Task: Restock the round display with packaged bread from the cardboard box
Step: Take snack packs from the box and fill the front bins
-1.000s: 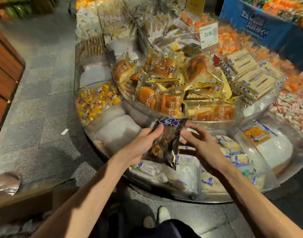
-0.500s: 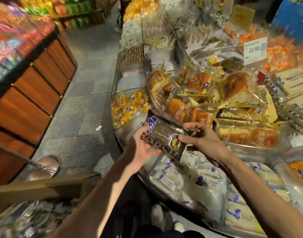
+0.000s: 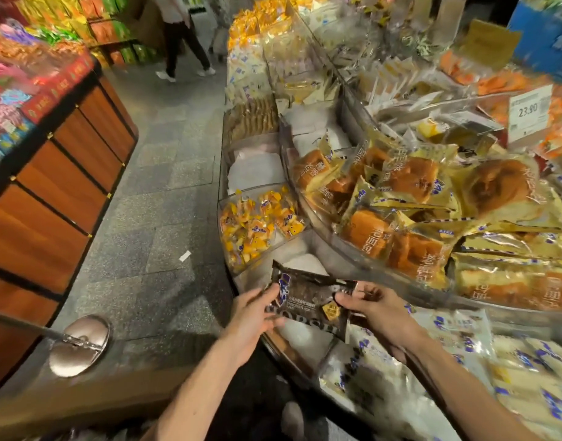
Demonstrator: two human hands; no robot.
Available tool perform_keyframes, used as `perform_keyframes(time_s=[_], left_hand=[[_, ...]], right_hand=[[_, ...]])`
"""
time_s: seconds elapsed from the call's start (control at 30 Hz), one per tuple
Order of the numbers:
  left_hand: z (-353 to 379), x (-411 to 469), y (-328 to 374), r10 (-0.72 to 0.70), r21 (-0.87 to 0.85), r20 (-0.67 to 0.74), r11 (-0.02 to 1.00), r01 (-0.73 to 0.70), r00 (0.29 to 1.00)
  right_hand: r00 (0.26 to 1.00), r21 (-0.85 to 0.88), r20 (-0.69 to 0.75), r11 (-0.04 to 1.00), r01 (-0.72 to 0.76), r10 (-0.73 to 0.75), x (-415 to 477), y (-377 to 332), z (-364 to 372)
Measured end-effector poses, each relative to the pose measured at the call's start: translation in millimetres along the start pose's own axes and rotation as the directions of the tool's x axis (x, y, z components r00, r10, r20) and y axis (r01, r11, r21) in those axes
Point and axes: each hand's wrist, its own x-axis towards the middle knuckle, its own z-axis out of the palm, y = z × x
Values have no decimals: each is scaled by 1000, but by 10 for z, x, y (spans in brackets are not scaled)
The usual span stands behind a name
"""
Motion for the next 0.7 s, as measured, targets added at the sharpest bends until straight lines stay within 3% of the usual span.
perform_keyframes(time_s=[0.07, 0.27, 0.4, 0.63, 0.7], left_hand=[[-126, 99, 23, -27, 65, 33, 998, 25, 999], [-205, 174, 177, -107, 287, 209, 957, 44, 972], [-116, 307, 104, -62, 500, 156, 866, -24, 986], [46, 700, 40, 56, 584, 52, 808, -76, 997], [112, 898, 92, 84, 615, 83, 780, -117, 993]], right_hand=[[999, 44, -46, 999, -5, 7, 129, 196, 102], [977, -43, -215, 999, -22, 12, 125, 204, 312], [979, -87, -200, 995, -55, 37, 140, 236, 267], [962, 16, -241, 992, -125, 125, 261, 392, 270], [955, -107, -291, 990, -92, 57, 363, 397, 322]])
